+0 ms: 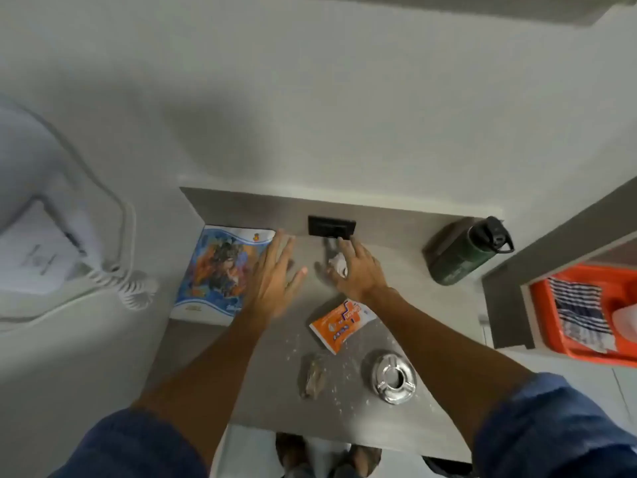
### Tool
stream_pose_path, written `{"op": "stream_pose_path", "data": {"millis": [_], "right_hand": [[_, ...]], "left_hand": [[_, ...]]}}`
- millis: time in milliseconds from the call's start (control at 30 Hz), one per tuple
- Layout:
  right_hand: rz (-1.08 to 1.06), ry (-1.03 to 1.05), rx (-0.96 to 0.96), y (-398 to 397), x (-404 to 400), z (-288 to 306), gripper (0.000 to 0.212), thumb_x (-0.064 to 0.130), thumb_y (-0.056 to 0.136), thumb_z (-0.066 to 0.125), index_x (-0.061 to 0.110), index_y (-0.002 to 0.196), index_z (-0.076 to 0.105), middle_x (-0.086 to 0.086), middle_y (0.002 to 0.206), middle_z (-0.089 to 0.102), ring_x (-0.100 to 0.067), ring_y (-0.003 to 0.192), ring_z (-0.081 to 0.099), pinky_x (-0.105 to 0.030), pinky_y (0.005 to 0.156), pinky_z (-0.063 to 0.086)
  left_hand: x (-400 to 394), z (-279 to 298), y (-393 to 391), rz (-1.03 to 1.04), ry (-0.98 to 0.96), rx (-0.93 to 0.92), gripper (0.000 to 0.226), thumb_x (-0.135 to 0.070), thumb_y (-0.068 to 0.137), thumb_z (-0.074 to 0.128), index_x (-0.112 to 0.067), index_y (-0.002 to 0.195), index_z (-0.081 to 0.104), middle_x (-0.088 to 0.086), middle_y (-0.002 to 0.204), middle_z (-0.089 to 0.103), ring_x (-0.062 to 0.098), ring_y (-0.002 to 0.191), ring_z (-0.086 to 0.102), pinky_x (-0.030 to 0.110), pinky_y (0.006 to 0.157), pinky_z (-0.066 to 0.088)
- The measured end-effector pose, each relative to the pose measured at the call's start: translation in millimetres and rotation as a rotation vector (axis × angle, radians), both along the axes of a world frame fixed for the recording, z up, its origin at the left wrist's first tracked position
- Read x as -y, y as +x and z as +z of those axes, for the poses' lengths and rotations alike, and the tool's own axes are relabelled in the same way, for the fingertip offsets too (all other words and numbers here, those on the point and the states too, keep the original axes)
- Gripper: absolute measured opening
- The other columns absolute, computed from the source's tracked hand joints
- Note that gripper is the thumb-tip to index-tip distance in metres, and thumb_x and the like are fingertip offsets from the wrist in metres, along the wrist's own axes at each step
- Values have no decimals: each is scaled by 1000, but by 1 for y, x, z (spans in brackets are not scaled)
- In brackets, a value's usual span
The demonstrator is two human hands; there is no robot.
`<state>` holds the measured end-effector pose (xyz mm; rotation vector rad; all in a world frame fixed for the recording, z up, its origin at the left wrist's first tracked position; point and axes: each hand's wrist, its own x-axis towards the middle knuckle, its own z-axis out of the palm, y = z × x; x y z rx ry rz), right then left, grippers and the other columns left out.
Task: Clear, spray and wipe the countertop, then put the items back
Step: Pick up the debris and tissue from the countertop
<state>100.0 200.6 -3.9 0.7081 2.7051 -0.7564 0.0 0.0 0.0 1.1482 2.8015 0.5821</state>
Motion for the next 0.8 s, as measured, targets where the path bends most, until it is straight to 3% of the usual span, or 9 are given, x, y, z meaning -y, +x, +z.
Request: {"op": "stream_pose_path", "data": {"millis": [100,167,300,433,533,600,700,733,800], "right_hand": [[-68,-63,78,-3,2,-28,82,56,112,50,28,177,10,-7,186,-1,-35,171,9,-57,136,21],[-90,-114,82,-4,4,-48,75,50,113,52,30,175,16,-5,186,1,-37,170,12,-60,134,26],[-127,-110,35,-13,7,-73,65,44,114,53,30,173,29,-4,184,14,-36,168,19,-59,133,32],[-161,-60,-16,-16,6,-83,51,23,112,59,20,163,51,-10,172,42,-34,158,37,-47,128,41],[-230,-95,-56,-10,3,-81,37,14,111,60,10,148,64,-17,153,60,-35,141,57,-43,118,53],[-292,-123,-123,-2,2,-74,35,11,109,63,9,144,65,-18,143,64,-34,132,62,-40,111,56],[-349,-128,-252,14,0,-60,38,9,108,65,12,145,64,-16,141,65,-32,127,62,-41,108,57],[-365,-132,-281,20,-2,-53,39,9,108,65,12,147,63,-15,141,65,-31,127,62,-41,109,57],[-382,-143,-295,29,-5,-44,41,11,109,65,10,150,61,-14,142,66,-30,129,62,-43,111,56]], "left_hand": [[17,-34,3,-28,-66,176,71,-48,111,55,-20,173,31,5,185,17,30,171,19,59,138,21],[26,-54,7,-55,-99,238,73,-54,111,47,-19,173,29,6,185,14,30,173,10,56,138,14],[25,-74,14,-13,-129,274,69,-53,112,39,-10,165,46,21,175,37,40,166,30,57,134,29],[25,-85,19,64,-118,284,37,-2,107,59,6,143,66,31,145,59,48,136,57,54,115,50],[23,-84,20,89,-94,331,21,14,98,59,12,112,75,32,120,66,47,114,61,51,100,53],[23,-79,19,103,-46,377,17,9,100,57,10,98,74,32,108,66,45,105,59,56,95,52],[20,-65,26,128,20,387,69,-39,116,29,11,99,73,30,104,68,40,102,62,53,91,56],[19,-61,29,154,26,413,73,-45,114,26,10,104,73,30,108,69,41,105,64,53,92,56],[17,-56,36,202,-24,407,39,-27,113,51,6,115,71,28,117,69,43,113,66,53,95,56]]}}
